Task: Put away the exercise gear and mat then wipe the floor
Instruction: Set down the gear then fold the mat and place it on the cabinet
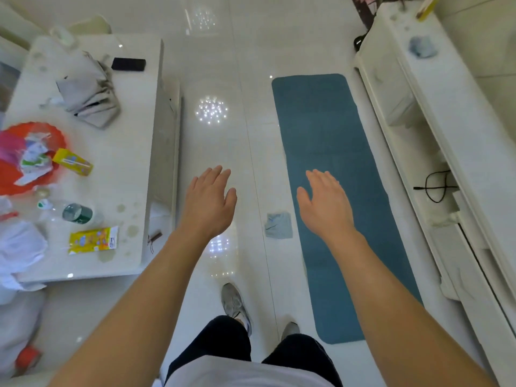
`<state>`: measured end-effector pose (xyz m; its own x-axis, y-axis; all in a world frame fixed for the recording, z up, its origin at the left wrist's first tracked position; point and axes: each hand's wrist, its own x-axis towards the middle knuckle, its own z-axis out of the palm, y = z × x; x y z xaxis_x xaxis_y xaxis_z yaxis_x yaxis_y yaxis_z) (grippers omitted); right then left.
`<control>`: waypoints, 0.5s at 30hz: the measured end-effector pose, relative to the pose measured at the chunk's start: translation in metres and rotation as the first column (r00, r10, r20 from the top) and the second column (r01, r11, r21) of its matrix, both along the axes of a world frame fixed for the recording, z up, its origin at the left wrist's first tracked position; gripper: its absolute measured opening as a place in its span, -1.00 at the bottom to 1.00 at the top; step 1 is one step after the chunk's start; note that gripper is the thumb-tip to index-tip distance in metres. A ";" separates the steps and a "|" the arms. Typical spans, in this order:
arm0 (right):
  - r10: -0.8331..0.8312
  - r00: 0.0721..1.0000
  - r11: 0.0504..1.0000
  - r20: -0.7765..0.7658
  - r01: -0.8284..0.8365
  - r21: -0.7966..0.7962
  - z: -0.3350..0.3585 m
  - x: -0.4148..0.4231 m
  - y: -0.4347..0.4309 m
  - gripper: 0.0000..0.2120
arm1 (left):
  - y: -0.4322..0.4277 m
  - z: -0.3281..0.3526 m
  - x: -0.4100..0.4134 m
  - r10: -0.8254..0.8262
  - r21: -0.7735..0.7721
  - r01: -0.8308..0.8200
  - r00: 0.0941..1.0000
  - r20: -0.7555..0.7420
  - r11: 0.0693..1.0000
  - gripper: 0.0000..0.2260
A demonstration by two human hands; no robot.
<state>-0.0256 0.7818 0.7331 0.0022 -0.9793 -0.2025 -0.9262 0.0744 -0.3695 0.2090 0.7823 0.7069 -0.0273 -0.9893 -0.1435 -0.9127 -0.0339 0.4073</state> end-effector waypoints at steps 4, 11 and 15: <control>-0.039 0.999 0.999 0.008 0.039 -0.001 0.003 0.038 -0.045 -0.55 | -0.054 0.002 0.037 -0.042 0.014 0.042 0.999 0.001 0.999 -0.56; -0.098 0.995 0.995 0.007 0.098 -0.004 0.002 0.069 -0.119 -0.55 | -0.148 0.005 0.070 -0.108 0.009 0.108 0.994 0.005 0.994 -0.56; -0.115 0.993 0.993 0.014 0.115 -0.002 -0.010 0.074 -0.171 -0.53 | -0.210 -0.004 0.079 -0.168 0.004 0.168 0.985 0.024 0.986 -0.56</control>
